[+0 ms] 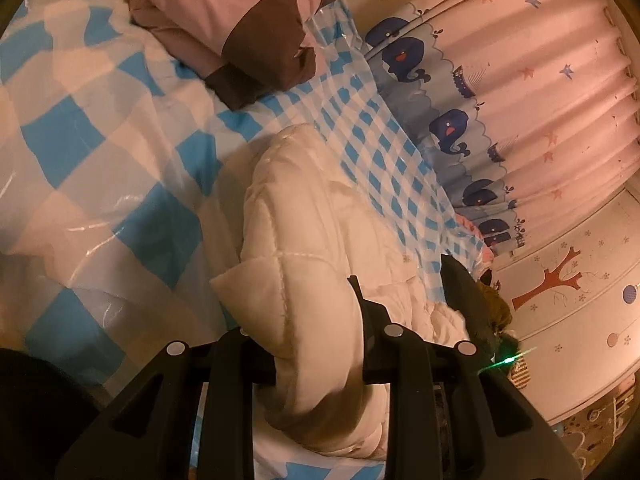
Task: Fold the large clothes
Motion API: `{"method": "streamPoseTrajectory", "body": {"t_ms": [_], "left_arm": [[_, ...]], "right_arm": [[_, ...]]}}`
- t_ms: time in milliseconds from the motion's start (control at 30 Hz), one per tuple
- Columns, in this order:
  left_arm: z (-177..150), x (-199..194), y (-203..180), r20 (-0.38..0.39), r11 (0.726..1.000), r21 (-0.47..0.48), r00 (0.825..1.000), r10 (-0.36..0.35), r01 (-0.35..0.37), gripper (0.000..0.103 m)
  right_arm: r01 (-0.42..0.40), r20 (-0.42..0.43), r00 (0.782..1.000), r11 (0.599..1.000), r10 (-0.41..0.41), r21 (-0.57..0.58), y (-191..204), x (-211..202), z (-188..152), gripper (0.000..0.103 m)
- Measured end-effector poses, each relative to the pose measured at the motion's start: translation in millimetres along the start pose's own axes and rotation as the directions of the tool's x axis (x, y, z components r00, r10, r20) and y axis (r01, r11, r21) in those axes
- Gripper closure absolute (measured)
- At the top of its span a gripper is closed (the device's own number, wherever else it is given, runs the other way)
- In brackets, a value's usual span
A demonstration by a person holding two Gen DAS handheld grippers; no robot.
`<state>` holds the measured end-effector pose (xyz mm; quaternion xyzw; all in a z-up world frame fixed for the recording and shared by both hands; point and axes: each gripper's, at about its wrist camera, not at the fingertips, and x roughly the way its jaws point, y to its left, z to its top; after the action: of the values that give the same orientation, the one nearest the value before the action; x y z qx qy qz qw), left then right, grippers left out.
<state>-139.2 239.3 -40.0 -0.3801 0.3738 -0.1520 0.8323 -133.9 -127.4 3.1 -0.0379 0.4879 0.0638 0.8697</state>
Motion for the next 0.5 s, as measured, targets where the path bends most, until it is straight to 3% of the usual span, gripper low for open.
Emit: {"method": "streamPoseTrajectory", "body": {"t_ms": [67,133,167,233,300,367,433,467,500], "left_arm": [[3.1,-4.5,-9.1,0.012,1.0,0.026,1.0,-0.003,0.002,0.081],[3.7,-10.1,-25.7,0.036,0.997,0.075,0.999,-0.013,0.01,0.081],[3.4,-13.2,-37.0,0.051,0.995,0.097,0.998,-0.025,0.02,0.081],[3.5,-18.1,-59.4,0.067,0.988,0.145,0.996,-0.059,0.049,0.082],[-0.2,-19.4,-91.6,0.063,0.973,0.22,0.995,-0.081,0.066,0.082],[-4.4,-23.6,-125.2,0.078,0.947,0.316,0.993,-0.091,0.062,0.083],[-8.0,-27.9,-161.9,0.077,0.911,0.406,0.99,-0.117,0.076,0.083],[-10.7,-28.8,-175.6,0.074,0.894,0.441,0.989,-0.125,0.08,0.083],[-18.0,-27.7,-198.9,0.066,0.86,0.503,0.988,-0.138,0.086,0.083]], "right_arm": [[0.044,0.119,0.992,0.999,-0.043,-0.012,0.3,-42.2,-1.8,0.006],[0.084,0.164,0.983,0.996,-0.083,0.002,-3.3,-62.9,-12.2,0.006],[0.105,0.141,0.985,0.994,-0.104,0.001,-4.6,-55.7,-17.8,0.006],[0.147,0.014,0.989,0.988,-0.147,-0.052,-2.4,-7.6,-34.8,0.005],[0.151,0.064,0.987,0.987,-0.147,-0.054,-1.6,4.1,-45.3,0.005],[0.108,0.031,0.994,0.993,-0.107,-0.038,-5.2,-7.2,-36.8,0.006],[0.024,0.13,0.991,0.999,-0.029,0.034,-17.9,-40.9,-33.2,0.006],[0.044,0.199,0.978,0.997,-0.055,0.062,-25.0,-60.5,-34.8,0.006],[0.039,0.216,0.975,0.996,-0.054,0.076,-30.1,-66.9,-37.8,0.006]]}}
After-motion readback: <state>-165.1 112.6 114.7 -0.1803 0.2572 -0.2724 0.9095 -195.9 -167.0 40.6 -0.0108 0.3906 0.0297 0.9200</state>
